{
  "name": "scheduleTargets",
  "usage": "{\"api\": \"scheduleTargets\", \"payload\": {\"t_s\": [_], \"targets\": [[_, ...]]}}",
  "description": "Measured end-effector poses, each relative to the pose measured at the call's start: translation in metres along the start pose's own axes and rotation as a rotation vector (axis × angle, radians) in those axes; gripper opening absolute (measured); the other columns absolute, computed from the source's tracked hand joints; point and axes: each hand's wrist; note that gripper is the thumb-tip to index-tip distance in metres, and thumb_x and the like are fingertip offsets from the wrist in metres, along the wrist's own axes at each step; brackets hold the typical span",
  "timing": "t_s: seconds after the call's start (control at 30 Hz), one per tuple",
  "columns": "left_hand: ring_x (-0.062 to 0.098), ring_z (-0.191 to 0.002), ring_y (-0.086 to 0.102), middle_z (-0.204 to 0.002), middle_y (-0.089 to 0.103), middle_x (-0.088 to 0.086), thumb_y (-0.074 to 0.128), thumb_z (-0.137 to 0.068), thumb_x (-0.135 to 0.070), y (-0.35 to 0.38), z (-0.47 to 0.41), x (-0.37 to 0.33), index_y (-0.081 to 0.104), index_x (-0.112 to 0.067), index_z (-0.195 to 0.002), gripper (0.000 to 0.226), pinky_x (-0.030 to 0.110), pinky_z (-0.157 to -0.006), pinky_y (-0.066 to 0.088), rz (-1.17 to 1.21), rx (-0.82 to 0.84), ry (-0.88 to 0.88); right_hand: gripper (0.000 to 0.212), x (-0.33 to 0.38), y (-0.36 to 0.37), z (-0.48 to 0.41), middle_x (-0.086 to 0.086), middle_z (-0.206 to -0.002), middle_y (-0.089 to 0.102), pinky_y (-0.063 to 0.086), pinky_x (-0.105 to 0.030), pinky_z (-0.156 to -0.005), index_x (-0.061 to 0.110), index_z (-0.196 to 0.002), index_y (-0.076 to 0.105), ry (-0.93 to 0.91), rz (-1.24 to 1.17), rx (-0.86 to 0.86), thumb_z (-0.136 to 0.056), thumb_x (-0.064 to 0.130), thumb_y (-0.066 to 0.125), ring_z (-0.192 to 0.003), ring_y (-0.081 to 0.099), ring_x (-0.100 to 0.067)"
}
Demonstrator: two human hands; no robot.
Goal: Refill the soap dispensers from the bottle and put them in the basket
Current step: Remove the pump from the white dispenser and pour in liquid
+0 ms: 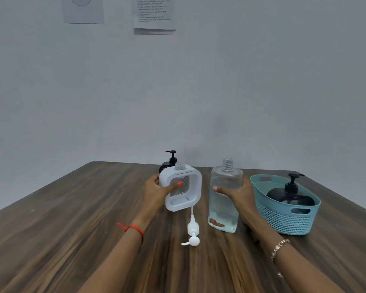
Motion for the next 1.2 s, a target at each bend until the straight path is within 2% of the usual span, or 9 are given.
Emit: {"api": "scheduleTargets", "payload": {"t_s": [0.1,0.17,0.3,0.4,0.47,0.57,0.83,1.07,1.2], "targets": [[0.025,-0.086,0.067,-0.094,0.069,0.008,0.086,-0.060,-0.021,0.001,0.003,-0.002,0.062,-0.009,-0.097,0.046,0.041,-0.076,0.057,-0.050,-0.039,0.023,0.063,0.009,0.006,0.005,0.024,-0.092,0.061,0.046,-0.008,-0.063,0.038,-0.095,0.053,-0.056,0.058,-0.032,-0.045,0.036,0.090,-0.085,0.059,0.008],[0.025,-0.085,0.066,-0.094,0.068,0.009,0.086,-0.059,-0.021,0.001,0.005,-0.005,0.061,-0.007,-0.098,0.048,0.043,-0.076,0.056,-0.081,-0.076,0.044,0.062,0.021,0.010,0.006,0.027,-0.089,0.058,0.043,-0.005,-0.061,0.038,-0.094,0.051,-0.106,0.079,-0.047,-0.046,0.032,0.090,-0.083,0.056,0.012],[0.017,-0.081,0.062,-0.094,0.065,0.003,0.086,-0.058,-0.026,0.001,0.010,-0.012,0.058,-0.009,-0.102,0.055,0.029,-0.065,0.052,-0.172,-0.141,0.104,0.066,0.055,0.012,0.004,0.021,-0.087,0.057,0.042,-0.003,-0.056,0.028,-0.101,0.048,-0.211,0.154,-0.018,-0.049,0.029,0.089,-0.078,0.055,0.008],[0.013,-0.078,0.061,-0.091,0.065,0.001,0.087,-0.056,-0.030,-0.001,0.013,-0.018,0.059,-0.010,-0.100,0.056,0.022,-0.060,0.047,-0.207,-0.181,0.137,0.068,0.082,0.014,0.004,0.007,-0.087,0.060,0.048,-0.015,-0.062,0.024,-0.107,0.049,-0.286,0.291,-0.002,-0.050,0.028,0.087,-0.079,0.061,-0.010],[0.017,-0.081,0.062,-0.094,0.065,0.003,0.087,-0.056,-0.031,-0.002,0.014,-0.022,0.059,-0.010,-0.101,0.057,0.029,-0.063,0.052,-0.225,-0.189,0.137,0.073,0.097,0.015,0.004,-0.001,-0.094,0.061,0.054,-0.034,-0.073,0.020,-0.114,0.049,-0.298,0.406,0.037,-0.052,0.026,0.087,-0.085,0.061,-0.020],[0.023,-0.088,0.063,-0.100,0.065,0.006,0.086,-0.057,-0.031,-0.003,0.016,-0.026,0.058,-0.009,-0.105,0.060,0.043,-0.075,0.056,-0.231,-0.191,0.122,0.075,0.107,0.015,0.007,-0.005,-0.099,0.062,0.052,-0.045,-0.081,0.019,-0.120,0.046,-0.321,0.564,0.087,-0.056,0.027,0.084,-0.090,0.062,-0.025],[0.025,-0.089,0.062,-0.099,0.066,0.008,0.086,-0.057,-0.030,0.001,0.028,-0.031,0.059,-0.007,-0.103,0.059,0.045,-0.077,0.054,-0.272,-0.210,0.141,0.073,0.101,0.010,0.009,-0.003,-0.105,0.061,0.035,-0.033,-0.077,0.022,-0.126,0.043,-0.389,0.847,0.138,-0.060,0.020,0.074,-0.097,0.057,-0.028],[0.017,-0.085,0.055,-0.090,0.055,-0.006,0.087,-0.055,-0.028,0.011,0.038,-0.029,0.057,-0.010,-0.104,0.060,0.031,-0.071,0.048,-0.296,-0.252,0.197,0.068,0.103,0.005,0.005,-0.005,-0.105,0.060,0.032,-0.034,-0.078,0.021,-0.127,0.041,-0.453,0.933,0.124,-0.065,0.022,0.071,-0.097,0.056,-0.029],[0.021,-0.089,0.058,-0.095,0.063,0.002,0.086,-0.057,-0.028,0.016,0.045,-0.027,0.058,-0.009,-0.105,0.059,0.033,-0.074,0.049,-0.309,-0.288,0.219,0.068,0.102,0.004,0.005,-0.004,-0.103,0.060,0.028,-0.033,-0.075,0.021,-0.127,0.041,-0.485,1.001,0.118,-0.065,0.020,0.069,-0.093,0.056,-0.029]]}}
Point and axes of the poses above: each hand's wrist, its own z-axis away from the middle knuckle, its own y-axis out of the palm, x = y × z
